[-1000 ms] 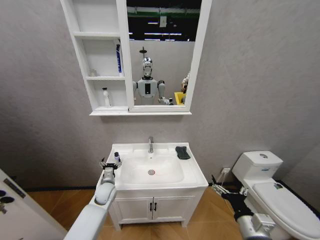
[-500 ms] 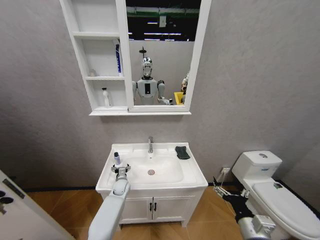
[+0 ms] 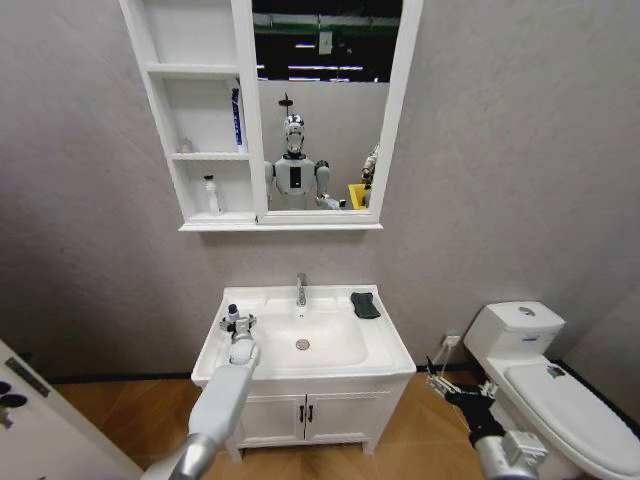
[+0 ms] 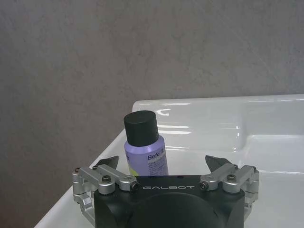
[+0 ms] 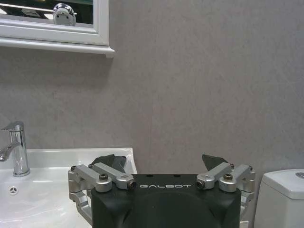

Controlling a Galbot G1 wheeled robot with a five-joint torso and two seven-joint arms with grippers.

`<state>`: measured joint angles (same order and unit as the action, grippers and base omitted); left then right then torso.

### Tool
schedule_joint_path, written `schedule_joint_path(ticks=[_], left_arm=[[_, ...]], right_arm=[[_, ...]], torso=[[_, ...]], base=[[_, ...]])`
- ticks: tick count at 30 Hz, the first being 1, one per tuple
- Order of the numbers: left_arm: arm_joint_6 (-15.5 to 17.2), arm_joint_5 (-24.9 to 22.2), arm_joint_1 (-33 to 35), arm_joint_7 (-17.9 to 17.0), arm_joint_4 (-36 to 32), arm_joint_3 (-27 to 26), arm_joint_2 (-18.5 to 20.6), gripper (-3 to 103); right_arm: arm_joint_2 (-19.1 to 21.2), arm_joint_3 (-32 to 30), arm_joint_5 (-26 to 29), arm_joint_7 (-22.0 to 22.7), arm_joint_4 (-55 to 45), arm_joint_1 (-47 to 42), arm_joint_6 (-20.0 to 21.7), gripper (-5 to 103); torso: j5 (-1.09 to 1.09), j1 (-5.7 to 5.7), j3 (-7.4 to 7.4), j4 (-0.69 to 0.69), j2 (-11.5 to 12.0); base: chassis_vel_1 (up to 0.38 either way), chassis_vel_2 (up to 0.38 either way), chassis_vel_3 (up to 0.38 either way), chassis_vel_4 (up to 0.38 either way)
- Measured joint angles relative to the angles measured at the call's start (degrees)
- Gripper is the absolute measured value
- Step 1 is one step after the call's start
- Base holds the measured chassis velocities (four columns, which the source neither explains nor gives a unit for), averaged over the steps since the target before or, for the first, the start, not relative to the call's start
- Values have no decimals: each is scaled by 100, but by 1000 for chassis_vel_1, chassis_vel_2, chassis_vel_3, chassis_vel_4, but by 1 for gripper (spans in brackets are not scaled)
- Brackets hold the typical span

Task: Move facial cleanser and shampoo from washbasin to cabinet, then wipe washbasin with towel.

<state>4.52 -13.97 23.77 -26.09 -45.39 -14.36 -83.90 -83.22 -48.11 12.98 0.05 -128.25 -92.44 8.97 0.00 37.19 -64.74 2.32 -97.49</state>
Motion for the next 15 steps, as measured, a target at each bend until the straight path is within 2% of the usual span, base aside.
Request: schedule_joint_path(ticks=[1,2,3,4,6,9,12,13,15], left_arm=[[0,0,0,0,0,0,0,101],[-224,-32,-50,105,136,-4,9,97],[-488,-126,-96,203,273,-9,20,99],[-488,-126,-96,203,273,-9,20,99],[-759,-334,-125,376,391,-3,89,100],[-823,-400,-126,439,426,-3,118,100],[-1017,-595,-175,590,591,-15,171,100],[-1066,-663,-199,633,648,-18,192,103],[-1114,-733,-206,755,673,-15,253,94]], right_arm=[[0,0,0,0,0,0,0,100],[2,-8,0,0,7,-12,0,100],[3,-11,0,0,12,-22,-2,100],[3,-11,0,0,12,-22,-2,100],[1,-7,-5,0,14,-29,-5,100],[0,-1,-7,-1,14,-28,-6,100],[-6,21,-27,-1,14,-21,-5,100],[-6,24,-34,-1,14,-22,-6,100],[-4,26,-42,-1,14,-24,-6,100]], torso=[[0,0,0,0,0],[0,0,0,0,0],[0,0,0,0,0],[0,0,0,0,0],[0,0,0,0,0],[0,0,0,0,0],[0,0,0,-1,0],[0,0,0,0,0],[-1,0,0,0,0]], base=[[0,0,0,0],[0,0,0,0],[0,0,0,0],[0,0,0,0],[0,0,0,0],[0,0,0,0],[0,0,0,0],[0,0,0,0],[0,0,0,0]])
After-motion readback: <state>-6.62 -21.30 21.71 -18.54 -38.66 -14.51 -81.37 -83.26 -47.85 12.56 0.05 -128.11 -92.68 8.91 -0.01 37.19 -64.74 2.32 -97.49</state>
